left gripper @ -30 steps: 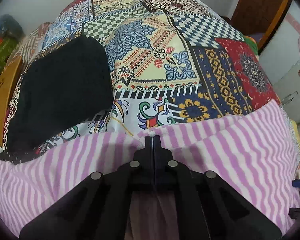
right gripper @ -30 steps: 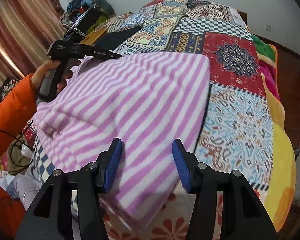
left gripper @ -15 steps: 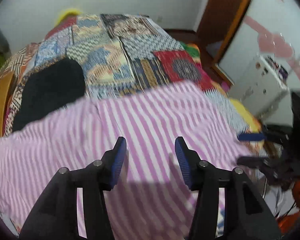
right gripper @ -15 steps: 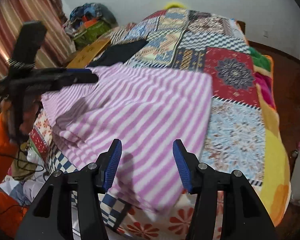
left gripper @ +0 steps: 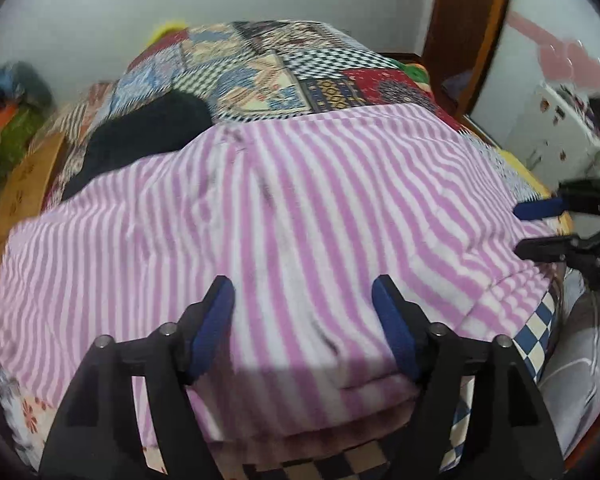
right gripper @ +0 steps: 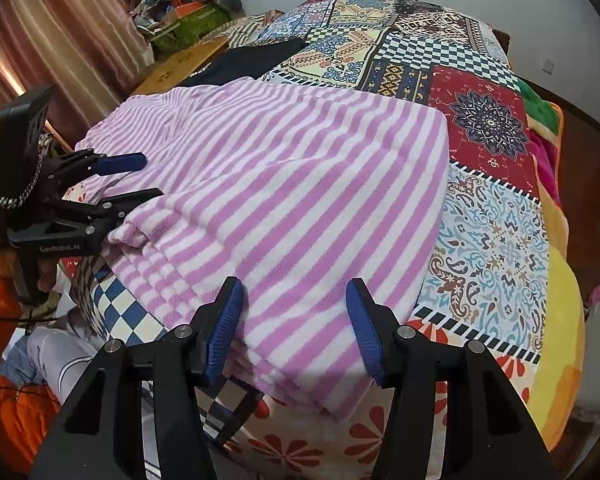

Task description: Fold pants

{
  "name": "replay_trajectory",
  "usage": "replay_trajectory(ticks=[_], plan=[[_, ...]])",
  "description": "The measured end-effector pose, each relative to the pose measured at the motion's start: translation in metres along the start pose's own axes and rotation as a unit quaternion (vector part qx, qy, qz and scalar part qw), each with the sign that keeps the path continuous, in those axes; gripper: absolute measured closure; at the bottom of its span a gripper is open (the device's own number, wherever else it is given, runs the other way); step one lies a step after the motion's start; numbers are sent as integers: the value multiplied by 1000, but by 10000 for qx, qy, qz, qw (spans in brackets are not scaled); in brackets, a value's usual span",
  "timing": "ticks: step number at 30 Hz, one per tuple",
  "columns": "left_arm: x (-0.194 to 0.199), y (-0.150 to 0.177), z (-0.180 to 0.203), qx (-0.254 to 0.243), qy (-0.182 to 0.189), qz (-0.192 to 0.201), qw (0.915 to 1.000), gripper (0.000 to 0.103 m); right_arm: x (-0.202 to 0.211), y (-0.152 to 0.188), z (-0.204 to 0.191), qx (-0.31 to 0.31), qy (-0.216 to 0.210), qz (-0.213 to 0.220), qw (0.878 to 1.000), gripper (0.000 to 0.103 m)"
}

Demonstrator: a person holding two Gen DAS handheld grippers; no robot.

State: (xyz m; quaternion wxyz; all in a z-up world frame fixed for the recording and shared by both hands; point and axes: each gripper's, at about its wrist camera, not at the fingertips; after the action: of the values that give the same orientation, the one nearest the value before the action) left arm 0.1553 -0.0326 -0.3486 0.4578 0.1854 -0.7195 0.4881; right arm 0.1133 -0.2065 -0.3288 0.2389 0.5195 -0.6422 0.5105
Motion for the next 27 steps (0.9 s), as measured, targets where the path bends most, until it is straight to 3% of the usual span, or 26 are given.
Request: replay_trajectory(ticks=[4,9,17,22,27], plan=[[16,13,-30,602,52,37,9982,29,7,-1,-1,-127,51,50,9999,53],[58,44,-76,1239,-569,299,9902,29,24,-12,-14,-70,121,254,9996,52],[104,109,-158,2413,-1349,379,9603,22,39,-38,-50,267,5,786,9965,50],[98,139,-194,2993,-1316,285,9446,21,32,-53,-61,313,13,911,9953,50],[76,152,-216,3334,-988,201,9374,21,24,-59,-63,259,-27,924,9954,49]])
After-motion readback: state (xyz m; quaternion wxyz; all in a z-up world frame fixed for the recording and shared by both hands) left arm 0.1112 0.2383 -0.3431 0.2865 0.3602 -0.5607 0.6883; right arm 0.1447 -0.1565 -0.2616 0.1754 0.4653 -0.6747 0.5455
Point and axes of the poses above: each gripper's, at about its wrist camera, not at the fingertips, and x roughly against the way its jaws point, z to its right, y to its underside, and after that the axes turned 14 degrees about -x, right-handed
